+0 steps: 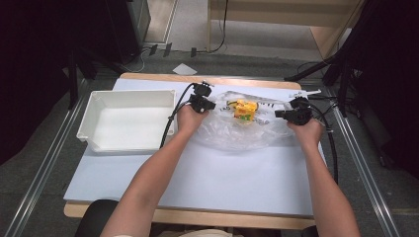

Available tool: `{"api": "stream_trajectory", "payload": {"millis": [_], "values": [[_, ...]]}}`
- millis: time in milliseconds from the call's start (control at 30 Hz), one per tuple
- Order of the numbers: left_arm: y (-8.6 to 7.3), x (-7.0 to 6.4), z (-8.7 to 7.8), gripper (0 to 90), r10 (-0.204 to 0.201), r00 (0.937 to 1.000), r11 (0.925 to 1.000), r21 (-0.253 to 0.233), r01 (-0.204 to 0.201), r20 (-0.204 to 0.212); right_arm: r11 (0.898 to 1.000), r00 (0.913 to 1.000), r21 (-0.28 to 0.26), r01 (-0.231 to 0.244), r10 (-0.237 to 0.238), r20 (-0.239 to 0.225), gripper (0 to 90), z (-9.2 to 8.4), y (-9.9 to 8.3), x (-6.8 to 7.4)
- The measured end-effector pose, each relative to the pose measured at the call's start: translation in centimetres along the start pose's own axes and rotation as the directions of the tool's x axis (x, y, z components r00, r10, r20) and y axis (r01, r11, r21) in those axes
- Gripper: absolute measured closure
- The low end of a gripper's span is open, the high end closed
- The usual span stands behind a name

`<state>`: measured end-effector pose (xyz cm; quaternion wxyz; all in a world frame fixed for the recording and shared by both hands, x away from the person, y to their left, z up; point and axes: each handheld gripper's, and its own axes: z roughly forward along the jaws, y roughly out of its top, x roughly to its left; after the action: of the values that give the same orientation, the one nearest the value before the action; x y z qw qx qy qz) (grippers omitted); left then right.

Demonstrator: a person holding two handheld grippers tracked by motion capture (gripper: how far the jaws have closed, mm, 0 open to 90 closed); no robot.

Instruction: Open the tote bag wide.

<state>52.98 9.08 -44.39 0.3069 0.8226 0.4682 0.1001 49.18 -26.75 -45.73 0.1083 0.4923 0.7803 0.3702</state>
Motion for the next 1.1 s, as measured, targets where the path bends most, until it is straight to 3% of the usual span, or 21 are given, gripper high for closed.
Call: {"api": "stream_trajectory", "payload": {"millis": [367,667,867,933,1000,1100], "values": [[-0.3,1.2,1.0,90.0,-0.047,0.9979,0.9986,0.020,0.048,-0.044,1.000,0.9985,0.029,-0.008,0.006,0.054,90.0,0.6,-0.9,-0.9],[-0.3,1.6,0.9,90.0,-0.050,0.9954,0.9983,0.025,0.052,-0.081,1.000,0.9967,0.017,0.016,-0.018,0.080,90.0,0.8,-1.9,-1.3],[-0.4,1.5,0.9,90.0,-0.040,0.9934,0.9991,0.013,0.041,-0.108,0.999,0.9889,0.027,0.026,-0.030,0.146,90.0,0.2,-2.4,-1.3],[-0.4,1.5,0.9,90.0,-0.038,0.9926,0.9992,0.011,0.039,-0.116,0.999,0.9881,0.023,0.037,-0.040,0.148,90.0,-0.1,-2.7,-1.5],[-0.5,1.5,0.9,90.0,-0.047,0.9912,0.9989,0.000,0.047,-0.124,1.000,0.9906,0.019,-0.005,0.002,0.137,90.0,-0.5,-3.0,-2.0],[-0.6,1.6,0.9,90.0,-0.052,0.9895,0.9986,-0.007,0.052,-0.135,1.000,0.9898,-0.002,-0.025,0.025,0.141,90.0,-1.1,-3.7,-2.7]]}}
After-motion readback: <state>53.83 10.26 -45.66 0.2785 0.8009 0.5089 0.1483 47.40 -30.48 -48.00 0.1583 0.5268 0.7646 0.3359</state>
